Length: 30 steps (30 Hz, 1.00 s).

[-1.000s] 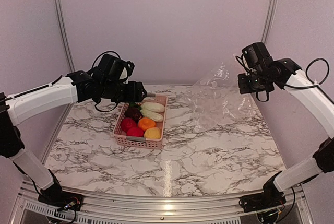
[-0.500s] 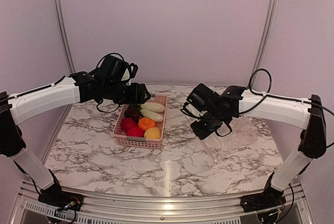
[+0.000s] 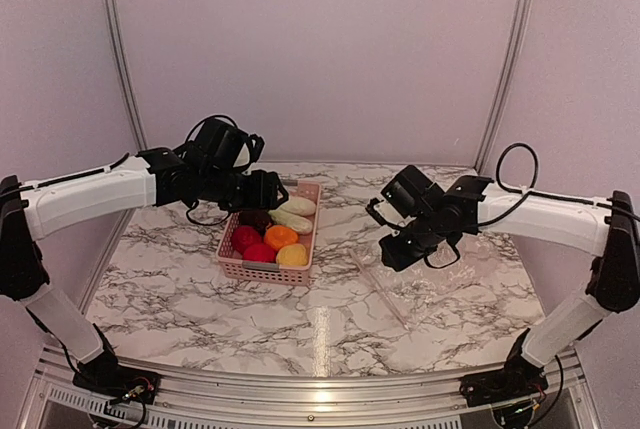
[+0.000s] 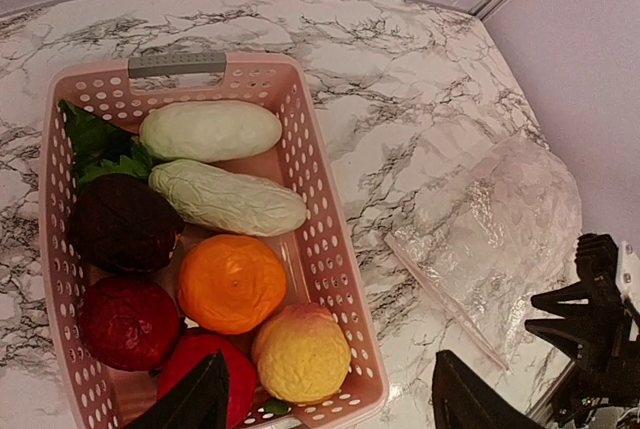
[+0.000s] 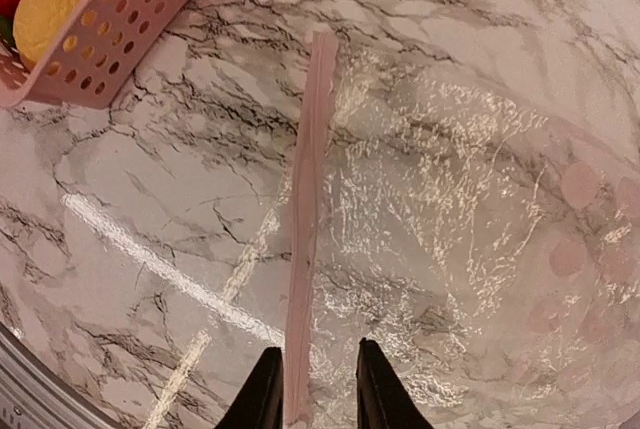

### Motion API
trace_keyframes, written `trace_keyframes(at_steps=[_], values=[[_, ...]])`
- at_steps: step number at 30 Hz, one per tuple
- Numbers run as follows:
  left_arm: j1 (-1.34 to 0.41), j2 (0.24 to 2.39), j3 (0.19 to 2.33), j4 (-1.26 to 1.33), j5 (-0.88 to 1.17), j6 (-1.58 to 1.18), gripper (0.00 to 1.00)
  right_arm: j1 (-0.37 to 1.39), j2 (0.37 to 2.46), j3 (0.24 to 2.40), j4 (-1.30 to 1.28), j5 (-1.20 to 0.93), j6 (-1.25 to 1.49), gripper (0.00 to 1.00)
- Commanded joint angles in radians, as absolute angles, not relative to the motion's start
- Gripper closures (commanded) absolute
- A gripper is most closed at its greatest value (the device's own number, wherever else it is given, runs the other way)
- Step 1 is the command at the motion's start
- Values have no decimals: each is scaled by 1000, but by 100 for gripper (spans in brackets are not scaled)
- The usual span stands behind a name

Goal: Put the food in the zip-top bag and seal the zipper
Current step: Set the zipper food storage bag at the center of the board, then pick up the zipper food storage bag from the center of the board.

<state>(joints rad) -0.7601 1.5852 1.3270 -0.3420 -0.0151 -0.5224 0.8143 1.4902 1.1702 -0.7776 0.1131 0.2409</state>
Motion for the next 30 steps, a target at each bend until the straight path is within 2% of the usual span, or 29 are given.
trace_keyframes(at_steps=[1,7,24,30], values=[[-763,1574,1298,-328,-9,-544,28,857,1563,1116,-748,97,232,77],[-764,1560,1290,-330,-23,-554,29,871,1693,1175,-757,146,224,83],[-763,1540,1271,-332,-47,-566,29,871,1808,1178,-726,178,220,85],[-764,1555,1288,-334,-47,-557,29,865,1838,1181,-716,201,241,90]])
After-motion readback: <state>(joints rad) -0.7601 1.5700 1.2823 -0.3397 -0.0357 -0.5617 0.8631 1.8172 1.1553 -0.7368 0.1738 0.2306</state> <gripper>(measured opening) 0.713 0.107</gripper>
